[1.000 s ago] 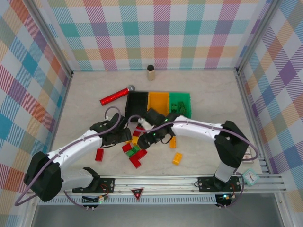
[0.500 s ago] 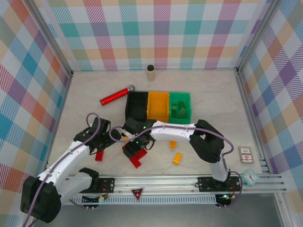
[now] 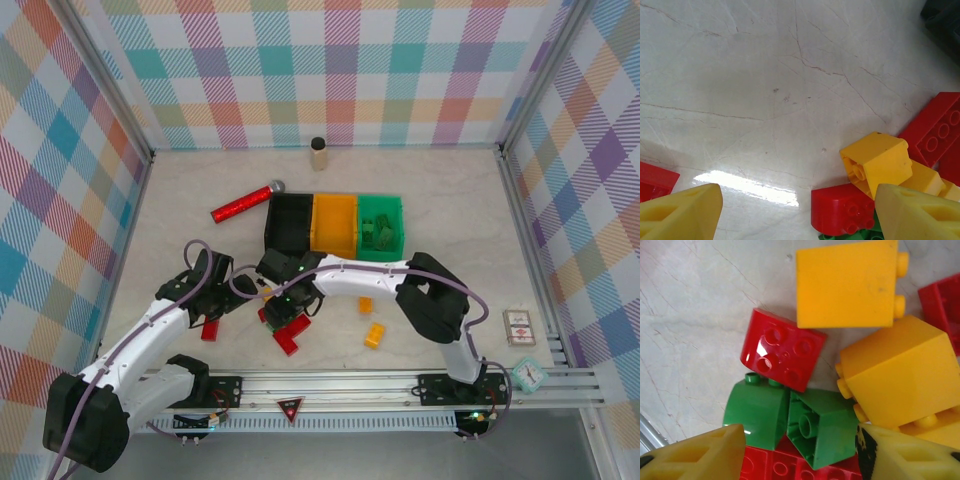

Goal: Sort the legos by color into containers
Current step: Pick up the lego from the bottom-center of the table.

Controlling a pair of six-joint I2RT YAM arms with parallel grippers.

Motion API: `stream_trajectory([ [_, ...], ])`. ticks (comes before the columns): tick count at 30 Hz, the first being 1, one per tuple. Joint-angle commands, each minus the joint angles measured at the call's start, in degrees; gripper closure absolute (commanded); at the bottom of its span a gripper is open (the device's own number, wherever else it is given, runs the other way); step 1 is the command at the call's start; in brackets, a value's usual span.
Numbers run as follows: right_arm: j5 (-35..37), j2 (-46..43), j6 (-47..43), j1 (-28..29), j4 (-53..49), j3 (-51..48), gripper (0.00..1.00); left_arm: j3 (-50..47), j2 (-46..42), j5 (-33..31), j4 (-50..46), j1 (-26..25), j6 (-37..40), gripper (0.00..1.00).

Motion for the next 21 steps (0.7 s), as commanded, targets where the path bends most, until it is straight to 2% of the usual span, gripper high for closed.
stream_trajectory([
  [1,2.4,0.8,1.8,-0.7,-5.1,-4.1,0.44,-1.0,-0.5,1.1,0.8,0.7,0.7,0.2],
  [8,2.3,2.2,2.2,-0.6,-5.3,-1.4,0.49,-1.3,-0.1,1.5,1.7,0.8,0.7,0.2],
  [15,0.8,5.2,1.8,0.1,-6.2,3.7,0.5,-0.6,-0.6,0.7,0.0,0.7,1.5,0.2],
  [21,2.5,6.3,1.5,0.5,-8.2,3.2,0.5,-1.3,-2.0,0.2,-0.7,0.8,1.4,0.2],
])
